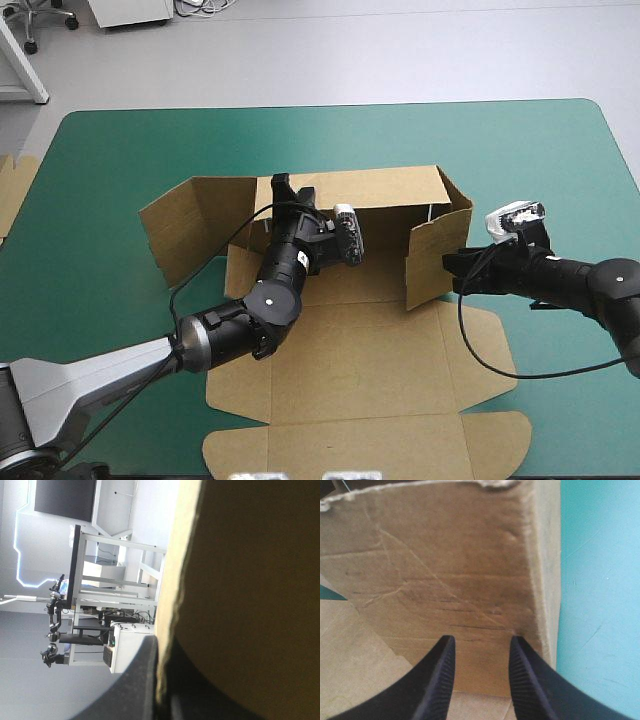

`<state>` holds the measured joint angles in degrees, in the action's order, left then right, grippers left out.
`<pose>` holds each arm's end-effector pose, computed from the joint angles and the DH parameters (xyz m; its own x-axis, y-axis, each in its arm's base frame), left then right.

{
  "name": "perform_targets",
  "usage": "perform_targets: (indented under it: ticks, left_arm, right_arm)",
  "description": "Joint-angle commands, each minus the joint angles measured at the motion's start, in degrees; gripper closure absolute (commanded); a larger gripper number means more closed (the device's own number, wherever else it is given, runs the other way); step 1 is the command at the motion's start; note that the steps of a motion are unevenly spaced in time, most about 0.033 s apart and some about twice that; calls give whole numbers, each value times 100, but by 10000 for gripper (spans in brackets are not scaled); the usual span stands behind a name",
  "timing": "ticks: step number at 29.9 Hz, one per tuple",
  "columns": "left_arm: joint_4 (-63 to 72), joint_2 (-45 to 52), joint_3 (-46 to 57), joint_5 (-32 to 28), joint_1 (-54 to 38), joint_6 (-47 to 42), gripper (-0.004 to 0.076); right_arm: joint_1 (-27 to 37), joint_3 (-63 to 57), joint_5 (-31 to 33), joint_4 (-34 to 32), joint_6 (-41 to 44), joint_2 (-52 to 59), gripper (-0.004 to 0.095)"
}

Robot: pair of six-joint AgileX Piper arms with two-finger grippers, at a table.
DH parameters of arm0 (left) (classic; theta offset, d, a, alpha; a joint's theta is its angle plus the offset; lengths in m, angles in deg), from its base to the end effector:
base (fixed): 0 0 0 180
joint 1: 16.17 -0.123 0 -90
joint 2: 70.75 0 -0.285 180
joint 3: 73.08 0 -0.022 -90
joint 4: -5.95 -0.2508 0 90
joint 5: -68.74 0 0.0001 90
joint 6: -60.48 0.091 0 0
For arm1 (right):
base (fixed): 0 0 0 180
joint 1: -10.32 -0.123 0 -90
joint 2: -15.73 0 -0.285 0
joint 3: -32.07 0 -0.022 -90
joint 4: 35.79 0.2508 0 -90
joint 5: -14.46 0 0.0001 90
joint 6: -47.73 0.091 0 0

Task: Fold the box

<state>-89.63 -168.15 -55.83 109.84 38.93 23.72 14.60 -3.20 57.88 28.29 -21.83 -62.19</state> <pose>0.2426 -0.2435 0.2977 0.1385 0.9533 -0.2683 0.3004 0.2177 0.9286 0.2330 0.0390 0.2720 -0.6081 -0.1365 -0.7821 -0.5268 0.8064 0.2689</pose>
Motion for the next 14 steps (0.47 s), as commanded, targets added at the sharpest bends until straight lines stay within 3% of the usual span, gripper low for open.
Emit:
perform_targets:
  ticks: [1, 14]
  left_arm:
    - [-575, 247, -178, 13, 45, -305, 734]
    - [-575, 247, -166, -46, 45, -194, 734]
  right_arm:
    - [18, 5, -168, 617, -465, 123, 551]
    - [18, -27, -802, 1498, -2075, 98, 551]
